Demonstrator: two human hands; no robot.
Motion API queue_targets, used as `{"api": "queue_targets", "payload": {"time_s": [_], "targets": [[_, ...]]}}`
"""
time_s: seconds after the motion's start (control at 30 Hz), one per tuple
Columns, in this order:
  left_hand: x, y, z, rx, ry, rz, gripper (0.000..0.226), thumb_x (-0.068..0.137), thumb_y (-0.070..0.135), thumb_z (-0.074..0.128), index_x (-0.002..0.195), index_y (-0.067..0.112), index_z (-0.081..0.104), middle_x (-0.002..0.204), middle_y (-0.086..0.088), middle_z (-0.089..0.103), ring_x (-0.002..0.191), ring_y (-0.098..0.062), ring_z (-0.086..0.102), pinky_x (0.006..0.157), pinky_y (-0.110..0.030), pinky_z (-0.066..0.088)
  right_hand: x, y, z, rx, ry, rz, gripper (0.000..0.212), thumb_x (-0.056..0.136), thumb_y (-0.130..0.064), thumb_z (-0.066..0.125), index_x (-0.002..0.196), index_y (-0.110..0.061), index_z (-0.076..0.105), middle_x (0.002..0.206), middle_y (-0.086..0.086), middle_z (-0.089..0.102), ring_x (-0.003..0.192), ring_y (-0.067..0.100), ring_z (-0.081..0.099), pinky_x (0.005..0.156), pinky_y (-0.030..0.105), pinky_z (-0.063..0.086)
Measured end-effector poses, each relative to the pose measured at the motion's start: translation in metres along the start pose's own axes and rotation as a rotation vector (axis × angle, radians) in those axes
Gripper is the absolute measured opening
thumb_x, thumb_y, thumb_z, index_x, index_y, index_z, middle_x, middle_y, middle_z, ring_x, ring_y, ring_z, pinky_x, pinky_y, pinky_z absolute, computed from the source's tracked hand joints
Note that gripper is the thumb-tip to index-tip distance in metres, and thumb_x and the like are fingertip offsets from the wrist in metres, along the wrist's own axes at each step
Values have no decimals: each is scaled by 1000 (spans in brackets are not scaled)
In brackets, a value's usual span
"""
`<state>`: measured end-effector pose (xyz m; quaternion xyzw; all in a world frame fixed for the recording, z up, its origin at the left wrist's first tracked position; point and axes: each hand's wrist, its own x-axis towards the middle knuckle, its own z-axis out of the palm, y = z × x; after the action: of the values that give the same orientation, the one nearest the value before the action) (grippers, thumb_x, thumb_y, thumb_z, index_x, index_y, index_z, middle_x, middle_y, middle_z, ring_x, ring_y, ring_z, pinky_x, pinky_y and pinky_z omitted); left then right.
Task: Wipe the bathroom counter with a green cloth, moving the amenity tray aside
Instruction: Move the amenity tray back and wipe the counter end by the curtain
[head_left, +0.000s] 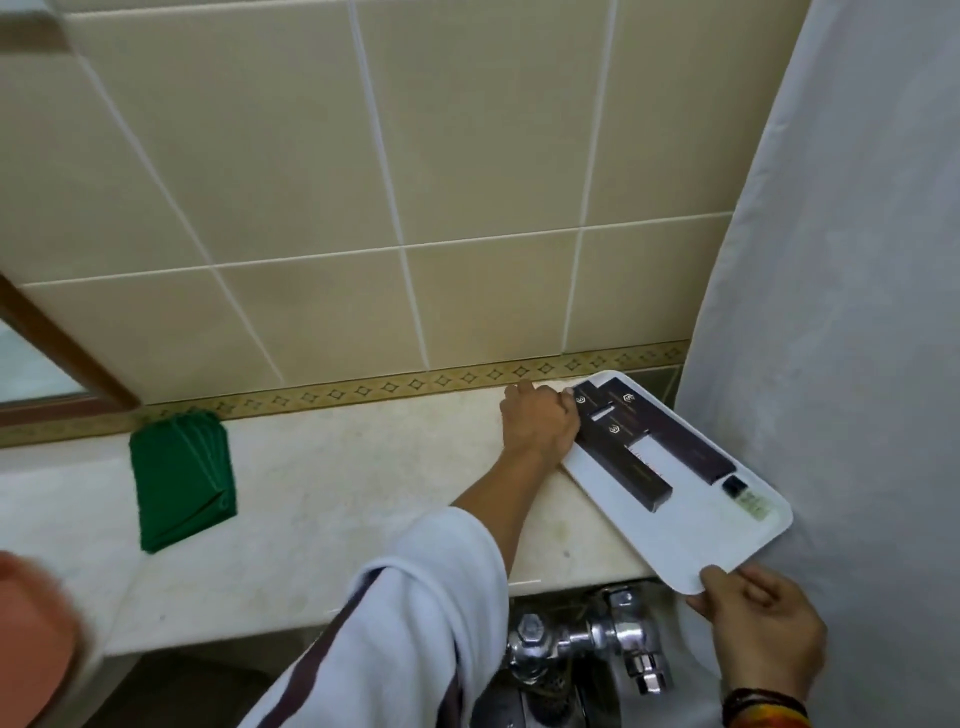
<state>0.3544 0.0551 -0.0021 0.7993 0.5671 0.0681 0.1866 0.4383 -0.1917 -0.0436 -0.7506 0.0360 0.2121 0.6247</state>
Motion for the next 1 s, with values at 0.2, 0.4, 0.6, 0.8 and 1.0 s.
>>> {"api": "queue_targets", "payload": {"time_s": [0.2, 0.4, 0.6, 0.8, 1.0], "targets": [[-43, -98, -47, -135, 210, -145, 58, 109, 40, 34, 109, 0, 75, 120, -24, 69, 112, -40, 61, 97, -42, 49, -30, -16, 21, -158, -233, -118, 29, 76, 4, 77, 103, -3, 69, 86, 16, 73, 81, 38, 73, 72, 36, 63], [-105, -235, -105, -171, 232, -449, 59, 109, 41, 34, 90, 0, 71, 101, -22, 72, 86, -33, 63, 76, -36, 46, -92, -36, 111, -489, -501, -306, 12, 75, -8, 77, 85, -11, 72, 74, -2, 68, 79, 27, 67, 80, 33, 55], [-141, -313, -128, -391, 258, -626, 42, 108, 35, 44, 109, 0, 68, 103, -14, 61, 89, -29, 54, 79, -36, 40, -129, -34, 208, -731, -599, -446, 16, 79, -10, 70, 91, -2, 77, 92, 16, 77, 90, 34, 70, 80, 36, 57], [-151, -345, -149, -469, 365, -564, 33, 103, 35, 49, 97, 13, 73, 102, -6, 68, 98, -35, 64, 85, -38, 49, -136, -16, 240, -811, -484, -434, 27, 87, -5, 64, 111, -4, 76, 117, 18, 74, 110, 38, 67, 95, 36, 52], [-120, -421, -189, -326, 496, -661, 36, 106, 24, 49, 126, 0, 68, 126, -23, 68, 118, -41, 63, 100, -50, 55, -215, -4, 253, -774, -450, -862, 35, 91, -27, 69, 123, -13, 68, 125, 11, 63, 111, 31, 62, 99, 43, 52]]}}
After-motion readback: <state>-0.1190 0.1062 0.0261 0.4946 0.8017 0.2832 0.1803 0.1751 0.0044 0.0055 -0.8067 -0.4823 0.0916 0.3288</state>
